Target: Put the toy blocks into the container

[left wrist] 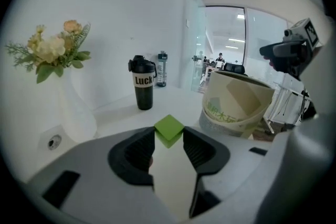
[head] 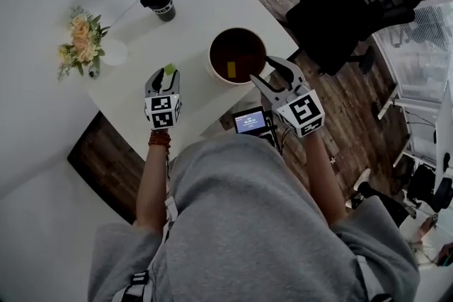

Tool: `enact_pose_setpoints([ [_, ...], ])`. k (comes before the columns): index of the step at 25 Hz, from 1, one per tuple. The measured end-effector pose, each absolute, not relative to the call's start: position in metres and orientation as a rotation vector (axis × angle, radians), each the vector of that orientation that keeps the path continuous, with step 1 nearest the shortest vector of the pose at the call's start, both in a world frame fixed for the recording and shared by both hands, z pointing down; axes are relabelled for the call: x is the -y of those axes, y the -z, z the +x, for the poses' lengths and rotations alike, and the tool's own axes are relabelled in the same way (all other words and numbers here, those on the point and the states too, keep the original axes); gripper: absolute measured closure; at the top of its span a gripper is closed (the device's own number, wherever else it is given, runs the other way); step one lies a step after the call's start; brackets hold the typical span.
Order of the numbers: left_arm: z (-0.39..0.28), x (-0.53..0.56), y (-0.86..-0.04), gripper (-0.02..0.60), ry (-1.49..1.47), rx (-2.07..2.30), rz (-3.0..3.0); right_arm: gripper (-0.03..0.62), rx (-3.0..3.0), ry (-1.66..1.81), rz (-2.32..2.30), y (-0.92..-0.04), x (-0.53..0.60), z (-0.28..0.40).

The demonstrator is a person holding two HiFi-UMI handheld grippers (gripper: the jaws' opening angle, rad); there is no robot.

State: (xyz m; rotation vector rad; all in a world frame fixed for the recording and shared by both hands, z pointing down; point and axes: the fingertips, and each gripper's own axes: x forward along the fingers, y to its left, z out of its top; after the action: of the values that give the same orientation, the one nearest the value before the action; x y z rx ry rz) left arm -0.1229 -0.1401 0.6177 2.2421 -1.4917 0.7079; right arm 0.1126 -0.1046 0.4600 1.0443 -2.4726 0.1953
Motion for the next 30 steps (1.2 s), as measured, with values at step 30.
enact_pose_setpoints([
  [30,0.030,0.168,-0.470,0.408,-0.585,1.171,2.820,0.379,2.440,-0.208,1.119,-0.472,0.104,0.114],
])
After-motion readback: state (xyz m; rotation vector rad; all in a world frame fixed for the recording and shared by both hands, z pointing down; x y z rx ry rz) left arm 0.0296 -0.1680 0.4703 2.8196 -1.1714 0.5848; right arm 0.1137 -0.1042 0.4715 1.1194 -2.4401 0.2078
